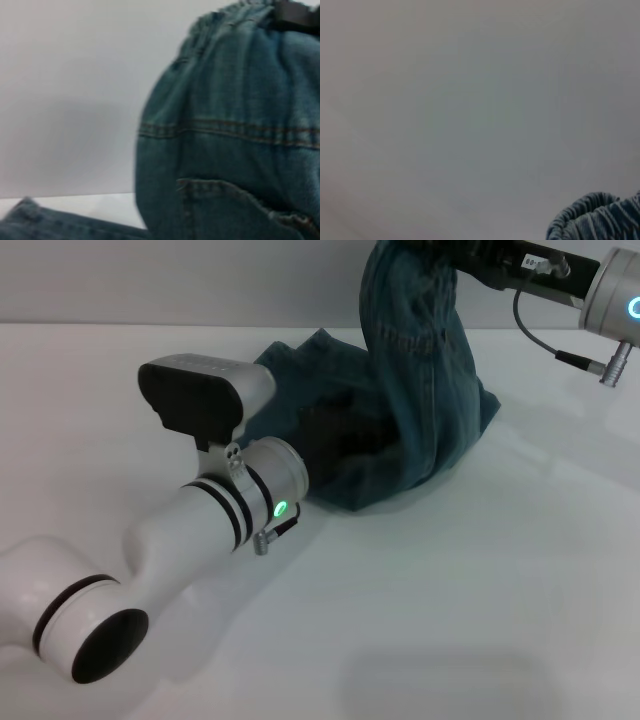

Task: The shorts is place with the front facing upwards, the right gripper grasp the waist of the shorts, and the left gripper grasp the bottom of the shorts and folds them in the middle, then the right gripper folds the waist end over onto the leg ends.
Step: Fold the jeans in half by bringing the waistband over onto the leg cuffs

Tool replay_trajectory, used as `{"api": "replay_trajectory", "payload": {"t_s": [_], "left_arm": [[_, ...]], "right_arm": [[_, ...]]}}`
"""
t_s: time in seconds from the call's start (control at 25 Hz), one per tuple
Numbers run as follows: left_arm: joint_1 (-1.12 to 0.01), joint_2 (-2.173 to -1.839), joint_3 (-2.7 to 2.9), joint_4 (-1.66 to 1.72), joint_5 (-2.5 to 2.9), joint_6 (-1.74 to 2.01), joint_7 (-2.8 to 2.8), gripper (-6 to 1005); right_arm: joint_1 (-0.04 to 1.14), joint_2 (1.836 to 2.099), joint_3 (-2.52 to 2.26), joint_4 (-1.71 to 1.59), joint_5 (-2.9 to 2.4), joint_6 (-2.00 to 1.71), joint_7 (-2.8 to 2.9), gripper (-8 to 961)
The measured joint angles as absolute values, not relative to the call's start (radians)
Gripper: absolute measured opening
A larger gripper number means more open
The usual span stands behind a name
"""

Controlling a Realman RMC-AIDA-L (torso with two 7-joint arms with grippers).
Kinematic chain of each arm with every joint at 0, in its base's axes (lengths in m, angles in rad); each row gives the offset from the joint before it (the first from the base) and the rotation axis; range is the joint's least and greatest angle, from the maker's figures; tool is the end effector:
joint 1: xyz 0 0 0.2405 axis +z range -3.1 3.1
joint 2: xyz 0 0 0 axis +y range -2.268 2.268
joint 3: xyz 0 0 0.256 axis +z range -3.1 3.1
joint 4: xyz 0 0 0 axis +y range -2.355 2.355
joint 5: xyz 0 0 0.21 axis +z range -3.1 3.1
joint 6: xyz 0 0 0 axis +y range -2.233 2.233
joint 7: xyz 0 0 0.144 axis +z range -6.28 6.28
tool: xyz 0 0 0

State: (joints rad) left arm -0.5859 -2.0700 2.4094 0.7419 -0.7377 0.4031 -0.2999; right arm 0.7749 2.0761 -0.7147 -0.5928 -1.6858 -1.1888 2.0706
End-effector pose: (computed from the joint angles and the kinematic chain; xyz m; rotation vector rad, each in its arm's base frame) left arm -0.1711 0.3578 -0.1383 -2.1720 -0.9118 -0.7436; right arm 0.1753 0.4355 0.0194 -2.2134 1.3689 1.1743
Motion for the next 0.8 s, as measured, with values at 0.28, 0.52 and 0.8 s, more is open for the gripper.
{"api": "replay_trajectory", "payload": {"t_s": [0.28,0.52,0.8], "left_arm": [[-0.574,-2.066,2.399,0.738,-0.736,0.403,-0.288,860],[-0.575,-2.074,2.427,0.738,-0.736,0.399,-0.296,860],[-0.575,-2.079,2.463,0.748,-0.736,0.401,-0.318,860]], "right_arm": [[0.777,2.076,-0.715,-0.592,-1.685,-1.177,2.063,147],[0.814,2.075,-0.732,-0.587,-1.685,-1.144,2.061,144],[0.882,2.074,-0.79,-0.547,-1.685,-1.102,2.059,141]]}}
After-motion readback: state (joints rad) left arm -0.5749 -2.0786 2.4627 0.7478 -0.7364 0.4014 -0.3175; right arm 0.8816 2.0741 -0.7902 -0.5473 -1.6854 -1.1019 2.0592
